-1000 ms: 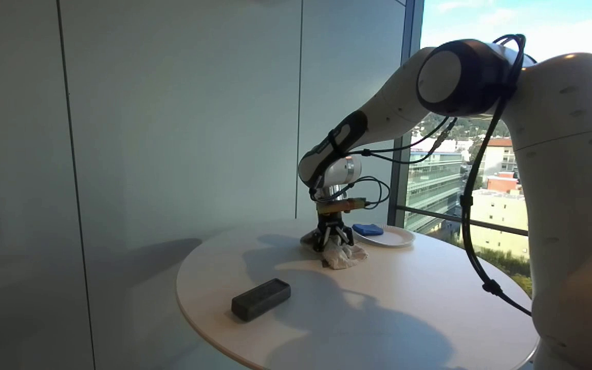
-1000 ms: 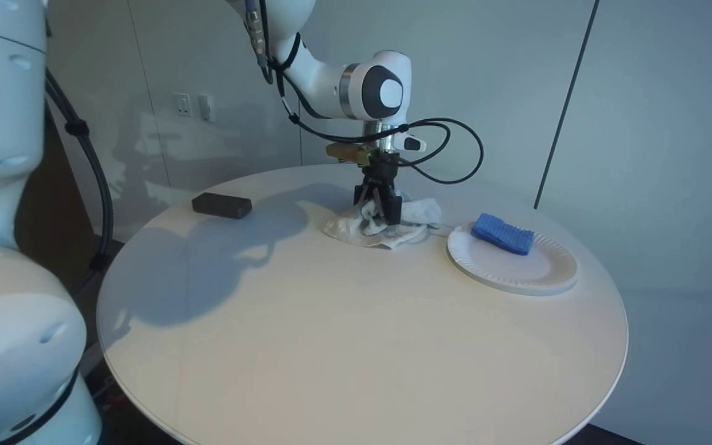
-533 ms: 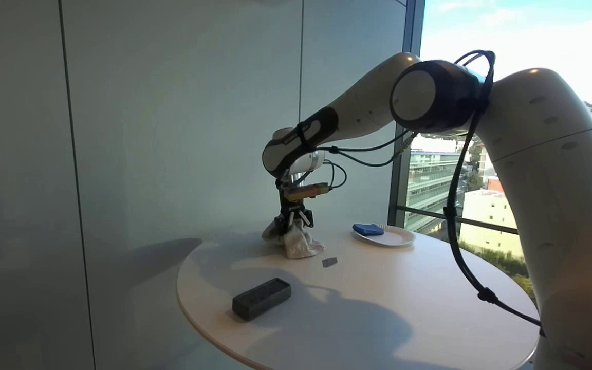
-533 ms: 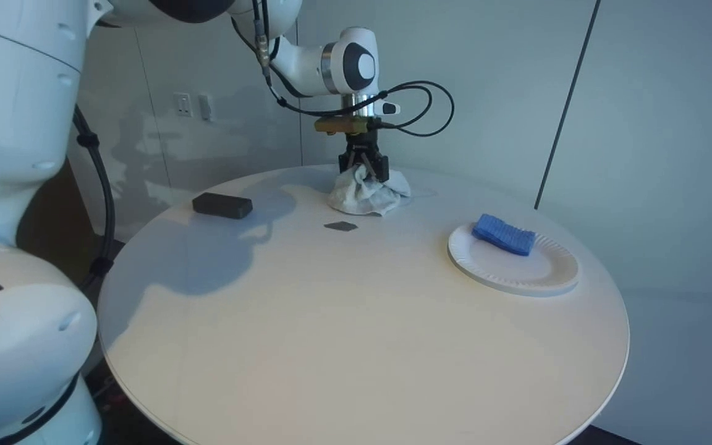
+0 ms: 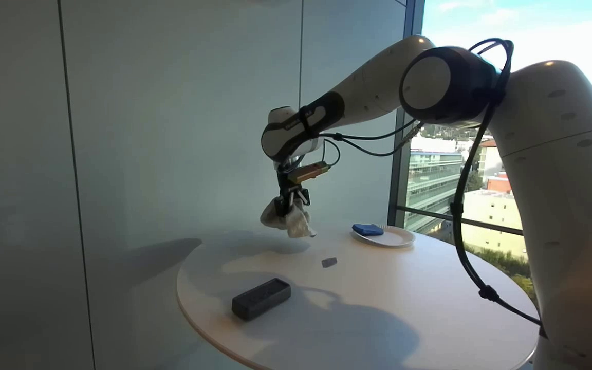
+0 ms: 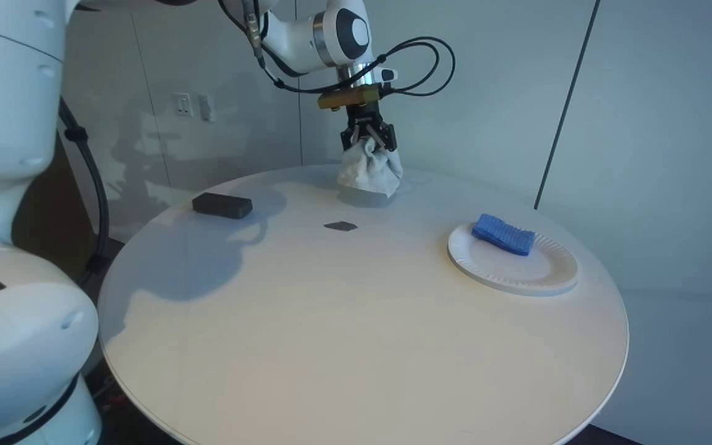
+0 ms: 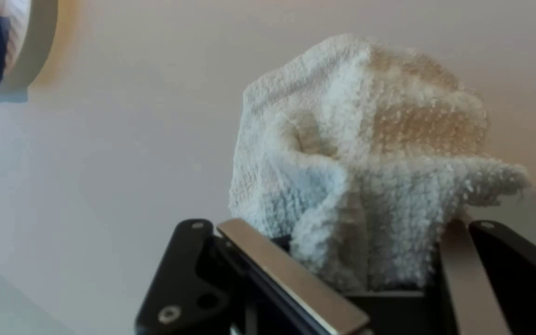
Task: Use the towel to wipe the table.
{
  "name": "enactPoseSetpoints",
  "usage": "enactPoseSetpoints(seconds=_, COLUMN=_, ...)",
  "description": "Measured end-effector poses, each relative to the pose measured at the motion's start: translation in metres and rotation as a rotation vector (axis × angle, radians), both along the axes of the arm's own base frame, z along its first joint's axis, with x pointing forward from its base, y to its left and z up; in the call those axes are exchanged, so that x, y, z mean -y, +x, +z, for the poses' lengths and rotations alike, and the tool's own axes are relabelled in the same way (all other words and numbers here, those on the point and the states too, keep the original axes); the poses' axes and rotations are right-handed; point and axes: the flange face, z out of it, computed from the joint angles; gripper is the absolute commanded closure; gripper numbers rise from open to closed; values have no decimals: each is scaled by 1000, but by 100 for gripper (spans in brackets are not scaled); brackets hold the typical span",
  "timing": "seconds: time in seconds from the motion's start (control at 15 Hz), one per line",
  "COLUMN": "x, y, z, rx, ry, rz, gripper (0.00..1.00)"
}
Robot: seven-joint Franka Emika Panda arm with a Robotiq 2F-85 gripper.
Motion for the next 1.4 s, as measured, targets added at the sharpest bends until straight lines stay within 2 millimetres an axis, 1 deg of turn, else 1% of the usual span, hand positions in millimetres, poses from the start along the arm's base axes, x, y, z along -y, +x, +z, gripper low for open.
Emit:
enactPoseSetpoints(seconds=0.07, x=-5, y=1, z=-1, rx=-8, ry=1, rz=42, gripper=73)
enactPoseSetpoints(seconds=0.2, x=-17, y=3, z=-5, rx=-23, ry=6, rz=129, gripper=61)
enactPoseSetpoints(seconds=0.27, x=-22, y=5, z=-7, rx=-30, ry=8, rz=165, gripper=52)
enactPoseSetpoints(seconds=0.4, x=-27, y=6, z=-10, rx=-44, ry=9, rz=213, gripper=37)
enactPoseSetpoints(seconds=0.47, x=-27, y=5, z=-10, rx=-50, ry=9, rz=222, gripper=28)
enactPoseSetpoints(seconds=0.53, x=-24, y=4, z=-10, rx=-59, ry=8, rz=218, gripper=22)
enactPoseSetpoints(seconds=0.6, x=-20, y=0, z=-9, rx=-77, ry=7, rz=206, gripper=13)
enactPoseSetpoints(seconds=0.73, x=-5, y=-13, z=-1, rx=-107, ry=8, rz=161, gripper=1)
enactPoseSetpoints(seconds=0.87, x=12, y=-36, z=12, rx=-117, ry=10, rz=101, gripper=0)
enactPoseSetpoints(seconds=1.0, x=24, y=-67, z=22, rx=-137, ry=42, rz=35, gripper=0)
enactPoseSetpoints(seconds=1.13, x=24, y=-99, z=22, rx=-176, ry=106, rz=-18, gripper=0)
enactPoseSetpoints(seconds=1.27, x=15, y=-125, z=16, rx=-198, ry=163, rz=-38, gripper=1)
enactPoseSetpoints(seconds=1.33, x=13, y=-131, z=14, rx=-205, ry=166, rz=-39, gripper=1)
enactPoseSetpoints(seconds=1.4, x=13, y=-131, z=14, rx=-205, ry=167, rz=-39, gripper=0)
